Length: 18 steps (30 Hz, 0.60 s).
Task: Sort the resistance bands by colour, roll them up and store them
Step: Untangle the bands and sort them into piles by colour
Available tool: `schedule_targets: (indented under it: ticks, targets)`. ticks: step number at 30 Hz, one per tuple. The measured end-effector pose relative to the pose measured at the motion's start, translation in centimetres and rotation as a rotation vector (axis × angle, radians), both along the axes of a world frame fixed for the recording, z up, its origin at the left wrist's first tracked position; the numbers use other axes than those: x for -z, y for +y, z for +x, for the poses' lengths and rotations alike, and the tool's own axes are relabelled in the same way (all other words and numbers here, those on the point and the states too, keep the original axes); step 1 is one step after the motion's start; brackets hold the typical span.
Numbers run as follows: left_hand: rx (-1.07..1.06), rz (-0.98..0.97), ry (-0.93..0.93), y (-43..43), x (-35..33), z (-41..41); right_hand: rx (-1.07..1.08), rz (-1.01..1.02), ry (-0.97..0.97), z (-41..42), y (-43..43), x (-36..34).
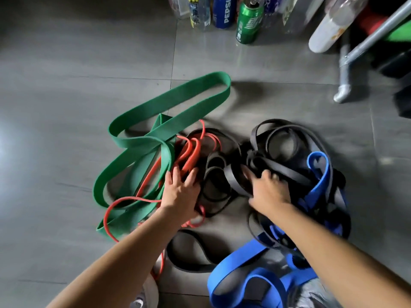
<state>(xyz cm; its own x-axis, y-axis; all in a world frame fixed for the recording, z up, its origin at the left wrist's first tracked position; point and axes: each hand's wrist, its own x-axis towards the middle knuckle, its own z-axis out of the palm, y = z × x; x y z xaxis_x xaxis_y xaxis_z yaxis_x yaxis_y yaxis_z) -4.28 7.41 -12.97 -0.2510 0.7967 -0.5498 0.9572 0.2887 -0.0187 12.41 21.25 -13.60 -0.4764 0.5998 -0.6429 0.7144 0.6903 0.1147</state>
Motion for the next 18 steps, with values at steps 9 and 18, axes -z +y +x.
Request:
schedule_targets:
  ticks: [9, 18]
  targets:
    - [-0.040, 0.168, 0.119, -0.8, -1.2, -5.3, 0.462, 0.058, 0.455, -1.5, 7.2, -6.0]
    - [-0.150, 0.469, -0.093, -1.4, -3.6, -6.8, 0.757, 0.148, 0.563, -0.6, 10.4, -7.3]
